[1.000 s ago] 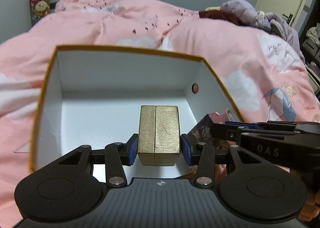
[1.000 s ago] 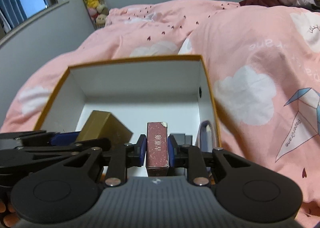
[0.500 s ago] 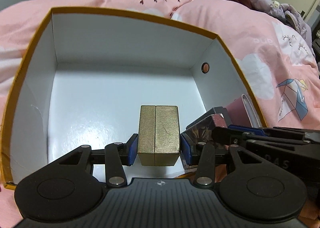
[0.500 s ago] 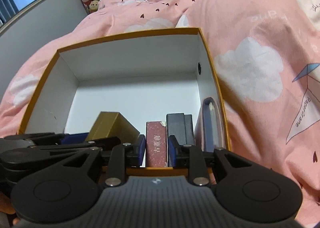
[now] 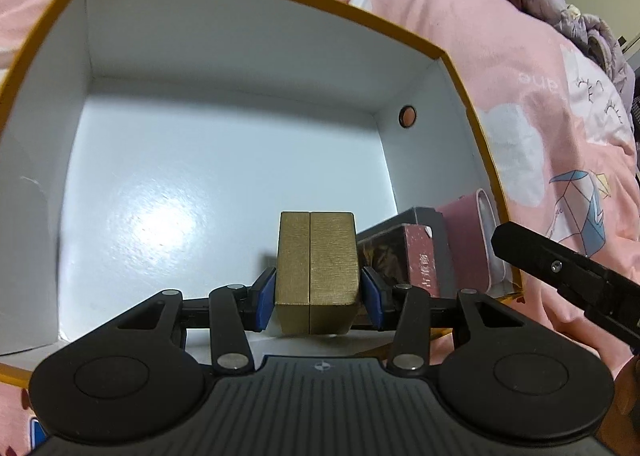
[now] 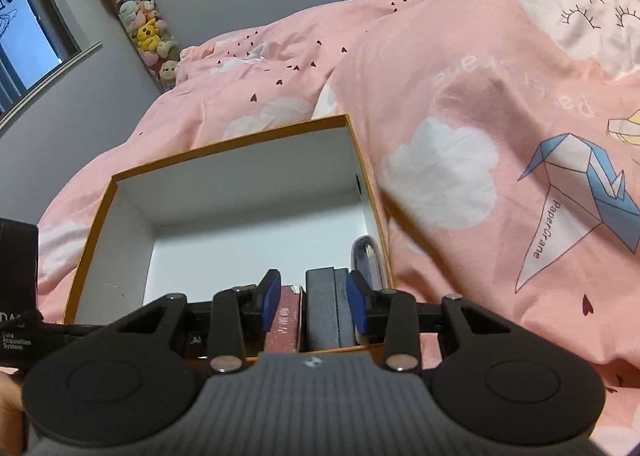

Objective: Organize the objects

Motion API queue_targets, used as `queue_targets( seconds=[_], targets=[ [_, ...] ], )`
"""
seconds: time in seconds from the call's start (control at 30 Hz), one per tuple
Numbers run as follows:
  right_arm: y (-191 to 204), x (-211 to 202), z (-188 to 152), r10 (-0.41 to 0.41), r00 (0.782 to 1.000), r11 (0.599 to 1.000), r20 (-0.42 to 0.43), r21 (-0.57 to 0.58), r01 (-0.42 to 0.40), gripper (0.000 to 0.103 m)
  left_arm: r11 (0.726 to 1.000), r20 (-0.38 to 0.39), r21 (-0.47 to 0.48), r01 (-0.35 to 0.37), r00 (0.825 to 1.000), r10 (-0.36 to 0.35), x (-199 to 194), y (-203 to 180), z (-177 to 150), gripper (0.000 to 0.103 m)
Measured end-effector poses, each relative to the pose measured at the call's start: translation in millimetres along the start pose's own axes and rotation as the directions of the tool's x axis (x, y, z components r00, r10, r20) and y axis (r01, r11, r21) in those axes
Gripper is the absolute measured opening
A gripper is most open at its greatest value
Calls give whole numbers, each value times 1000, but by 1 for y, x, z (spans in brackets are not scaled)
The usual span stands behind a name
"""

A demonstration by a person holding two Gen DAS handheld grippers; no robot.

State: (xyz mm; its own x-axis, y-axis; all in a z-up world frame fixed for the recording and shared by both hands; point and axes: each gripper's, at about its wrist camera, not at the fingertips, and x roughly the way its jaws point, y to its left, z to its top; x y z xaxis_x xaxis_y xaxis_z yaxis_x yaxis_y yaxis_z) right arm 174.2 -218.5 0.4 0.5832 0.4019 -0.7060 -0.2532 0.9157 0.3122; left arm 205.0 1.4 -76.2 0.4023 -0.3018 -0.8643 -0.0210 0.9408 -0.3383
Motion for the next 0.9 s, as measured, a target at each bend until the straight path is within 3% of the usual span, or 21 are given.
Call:
queue_targets(
  seconds=[0.13,0.3,0.53,0.7,0.9],
  targets=[
    [-3,3,-3,-2,1000,1000,-10,4,2,39,1000,-18,-13,3,1000,-3,2,-1,1,51],
    [-4,4,-6,-6,1000,1000,-12,4,6,40,997,-33,-5,74,997,-74,3,-1,0,52],
    [-6,-1,-7,-14,1000,1000,-10,8,14,41,996,-32,-8,91,995,-91,2,-1,-1,52],
    [-2,-11,-12,2,1000,1000,-3,-15,-2,43,993,11,4,118,993,-118,-19,-1,-4,52],
    [9,-34,-23,37,999,997,3,-63,-37,48,987,101,112,111,987,-123,-69,-12,-19,52]
  ],
)
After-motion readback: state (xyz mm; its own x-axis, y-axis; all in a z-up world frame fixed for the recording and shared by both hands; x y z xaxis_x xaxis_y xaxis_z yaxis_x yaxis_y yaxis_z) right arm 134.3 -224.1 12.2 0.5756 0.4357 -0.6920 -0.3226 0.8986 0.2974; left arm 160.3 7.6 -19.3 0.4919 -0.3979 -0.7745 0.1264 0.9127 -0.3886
